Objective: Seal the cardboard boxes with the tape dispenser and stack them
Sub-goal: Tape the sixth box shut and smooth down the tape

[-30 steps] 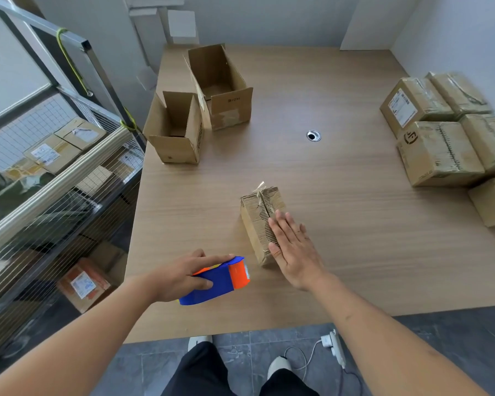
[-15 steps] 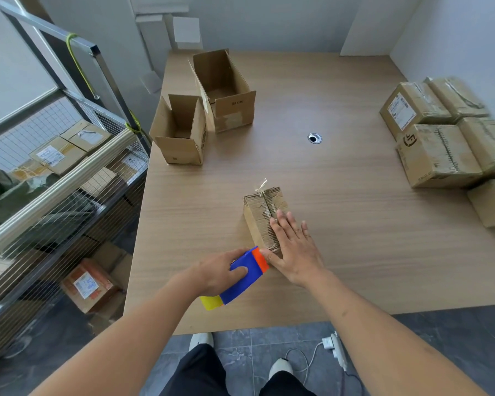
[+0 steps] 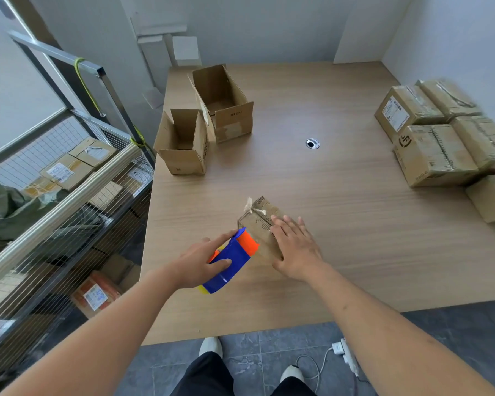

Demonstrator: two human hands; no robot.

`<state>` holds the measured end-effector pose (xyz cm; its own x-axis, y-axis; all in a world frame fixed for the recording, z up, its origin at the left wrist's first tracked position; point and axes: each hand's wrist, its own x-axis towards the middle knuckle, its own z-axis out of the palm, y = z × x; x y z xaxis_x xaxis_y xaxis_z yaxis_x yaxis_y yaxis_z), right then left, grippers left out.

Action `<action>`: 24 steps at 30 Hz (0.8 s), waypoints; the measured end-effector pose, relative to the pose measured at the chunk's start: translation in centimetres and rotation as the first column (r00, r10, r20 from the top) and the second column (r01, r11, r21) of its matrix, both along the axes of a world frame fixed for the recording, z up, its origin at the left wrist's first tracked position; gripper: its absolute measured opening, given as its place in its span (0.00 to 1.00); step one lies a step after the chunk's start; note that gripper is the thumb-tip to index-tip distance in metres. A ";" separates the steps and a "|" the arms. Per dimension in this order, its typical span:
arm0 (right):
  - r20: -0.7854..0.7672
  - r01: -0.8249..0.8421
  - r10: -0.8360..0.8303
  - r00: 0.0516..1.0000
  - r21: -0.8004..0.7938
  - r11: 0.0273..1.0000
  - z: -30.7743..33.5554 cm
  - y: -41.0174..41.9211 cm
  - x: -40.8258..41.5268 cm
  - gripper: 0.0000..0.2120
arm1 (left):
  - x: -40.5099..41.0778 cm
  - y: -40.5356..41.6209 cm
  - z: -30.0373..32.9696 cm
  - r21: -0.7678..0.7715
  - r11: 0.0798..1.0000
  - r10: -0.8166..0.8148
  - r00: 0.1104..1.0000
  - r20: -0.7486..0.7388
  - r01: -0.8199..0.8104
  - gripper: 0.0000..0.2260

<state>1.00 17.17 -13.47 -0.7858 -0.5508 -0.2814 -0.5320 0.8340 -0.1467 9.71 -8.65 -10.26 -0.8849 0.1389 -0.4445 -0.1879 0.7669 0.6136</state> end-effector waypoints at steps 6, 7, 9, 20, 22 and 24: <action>-0.072 0.017 -0.012 0.997 0.076 0.997 1.4 0.5 -0.5 0.47 | -0.4 -1.9 2.7 0.130 0.991 -0.005 0.995 -0.100 0.018 0.31; -0.099 0.033 -0.029 0.995 0.036 0.999 1.4 0.4 -0.3 0.45 | -0.5 -2.3 2.8 0.140 0.990 -0.005 0.995 -0.102 0.019 0.32; -0.156 0.052 -0.065 0.986 -0.092 0.994 1.2 -0.1 0.1 0.42 | -0.8 -3.0 2.9 0.138 0.990 -0.009 0.995 -0.103 0.023 0.32; -0.032 0.464 -0.468 0.883 -0.075 0.882 -0.4 -8.8 2.4 0.29 | -1.6 -7.5 3.0 0.159 0.984 -0.078 0.997 -0.021 0.080 0.35; -0.002 0.418 -0.420 0.908 -0.095 0.904 -0.9 -8.6 2.3 0.32 | -1.7 -8.4 2.9 0.157 0.983 -0.094 0.996 -0.012 0.094 0.35; 0.032 0.328 -0.328 0.944 -0.178 0.928 -1.2 -7.9 1.9 0.35 | -2.0 -9.1 2.8 0.160 0.982 -0.103 0.995 -0.007 0.103 0.35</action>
